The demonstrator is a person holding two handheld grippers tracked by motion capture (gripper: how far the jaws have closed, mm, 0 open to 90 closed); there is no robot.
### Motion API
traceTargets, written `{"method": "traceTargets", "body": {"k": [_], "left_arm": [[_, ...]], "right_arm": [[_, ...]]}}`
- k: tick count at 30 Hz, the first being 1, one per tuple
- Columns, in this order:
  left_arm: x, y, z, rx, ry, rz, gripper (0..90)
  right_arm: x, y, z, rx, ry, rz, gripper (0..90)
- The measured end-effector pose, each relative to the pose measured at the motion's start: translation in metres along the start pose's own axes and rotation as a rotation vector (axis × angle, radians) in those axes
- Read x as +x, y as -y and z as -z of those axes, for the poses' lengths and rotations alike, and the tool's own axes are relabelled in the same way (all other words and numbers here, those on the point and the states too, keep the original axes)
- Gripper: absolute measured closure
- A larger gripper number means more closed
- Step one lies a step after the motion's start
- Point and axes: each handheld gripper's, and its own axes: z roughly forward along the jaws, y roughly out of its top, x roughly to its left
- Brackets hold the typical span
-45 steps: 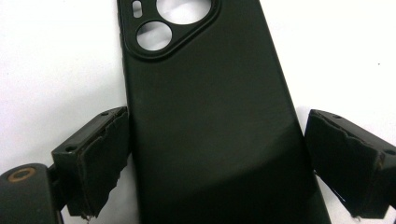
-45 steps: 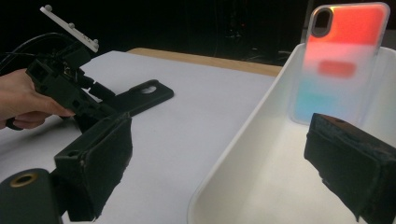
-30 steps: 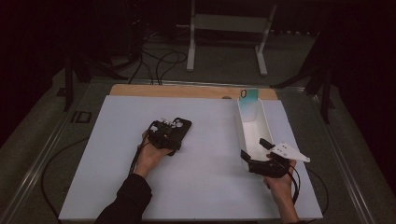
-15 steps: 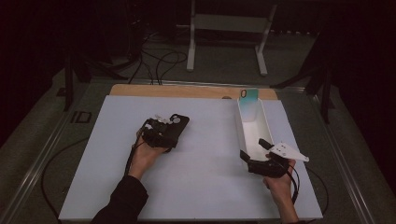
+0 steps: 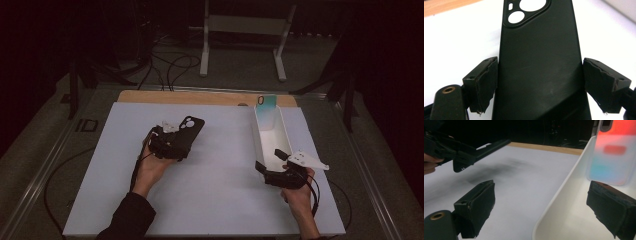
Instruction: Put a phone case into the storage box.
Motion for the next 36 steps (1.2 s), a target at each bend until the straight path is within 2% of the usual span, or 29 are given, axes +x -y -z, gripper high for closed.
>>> {"method": "traceTargets", "body": {"k": [5, 9, 12, 20, 30, 36], "left_arm": [[-0.006, -0.001, 0.014, -0.057, 0.024, -0.025, 16.6], [-0.012, -0.001, 0.024, -0.097, 0.042, -0.049, 16.5], [-0.018, -0.001, 0.030, -0.119, 0.061, -0.066, 16.5], [-0.034, -0.006, 0.038, -0.147, 0.095, -0.125, 16.4], [-0.059, -0.013, 0.047, -0.192, 0.142, -0.201, 16.4], [-0.072, -0.015, 0.050, -0.203, 0.168, -0.243, 16.3]], "right_arm": [[0.001, -0.004, 0.001, -0.001, 0.005, 0.002, 8.3], [0.001, -0.011, 0.003, -0.006, -0.015, -0.010, 8.3], [0.000, -0.016, 0.001, 0.014, -0.046, -0.024, 8.4], [0.003, -0.032, -0.004, 0.020, -0.099, -0.038, 8.3], [0.017, -0.055, -0.016, 0.037, -0.148, -0.006, 8.4], [0.026, -0.066, -0.025, 0.045, -0.187, -0.003, 8.4]]}}
